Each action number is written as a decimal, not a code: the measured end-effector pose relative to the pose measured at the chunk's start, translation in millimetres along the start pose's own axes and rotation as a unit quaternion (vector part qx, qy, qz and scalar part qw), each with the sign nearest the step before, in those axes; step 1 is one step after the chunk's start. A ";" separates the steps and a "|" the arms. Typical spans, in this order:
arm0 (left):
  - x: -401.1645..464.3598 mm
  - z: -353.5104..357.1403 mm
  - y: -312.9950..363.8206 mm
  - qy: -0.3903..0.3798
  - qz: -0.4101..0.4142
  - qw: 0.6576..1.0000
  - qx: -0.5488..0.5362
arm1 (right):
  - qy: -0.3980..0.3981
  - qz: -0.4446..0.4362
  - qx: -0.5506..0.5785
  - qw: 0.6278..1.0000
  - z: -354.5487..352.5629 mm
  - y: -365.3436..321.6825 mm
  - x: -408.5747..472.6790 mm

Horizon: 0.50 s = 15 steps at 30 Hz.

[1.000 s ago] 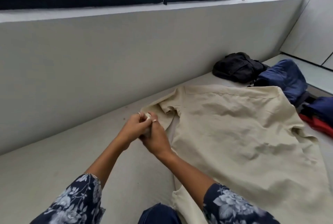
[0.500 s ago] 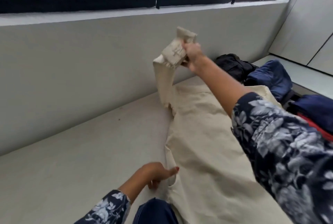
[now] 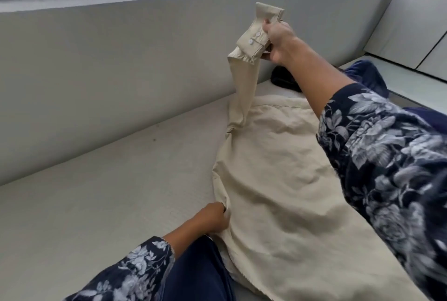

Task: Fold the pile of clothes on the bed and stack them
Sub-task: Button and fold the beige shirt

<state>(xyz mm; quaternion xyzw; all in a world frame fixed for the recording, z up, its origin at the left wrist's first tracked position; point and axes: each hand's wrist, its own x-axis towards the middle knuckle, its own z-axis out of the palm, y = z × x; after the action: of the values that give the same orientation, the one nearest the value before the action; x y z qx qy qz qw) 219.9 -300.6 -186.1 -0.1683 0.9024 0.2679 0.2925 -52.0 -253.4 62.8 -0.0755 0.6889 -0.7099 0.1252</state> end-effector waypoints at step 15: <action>-64.0 27.7 126.3 0.109 0.182 0.975 0.063 | 0.058 -0.044 0.029 0.997 -110.4 -23.8 25.9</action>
<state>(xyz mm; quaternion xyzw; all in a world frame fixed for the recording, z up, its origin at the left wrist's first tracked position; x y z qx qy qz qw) 223.3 -174.0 -116.9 -0.0105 0.9595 0.2389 0.1490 -109.5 -154.3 80.5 -0.0609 0.6704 -0.7374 0.0560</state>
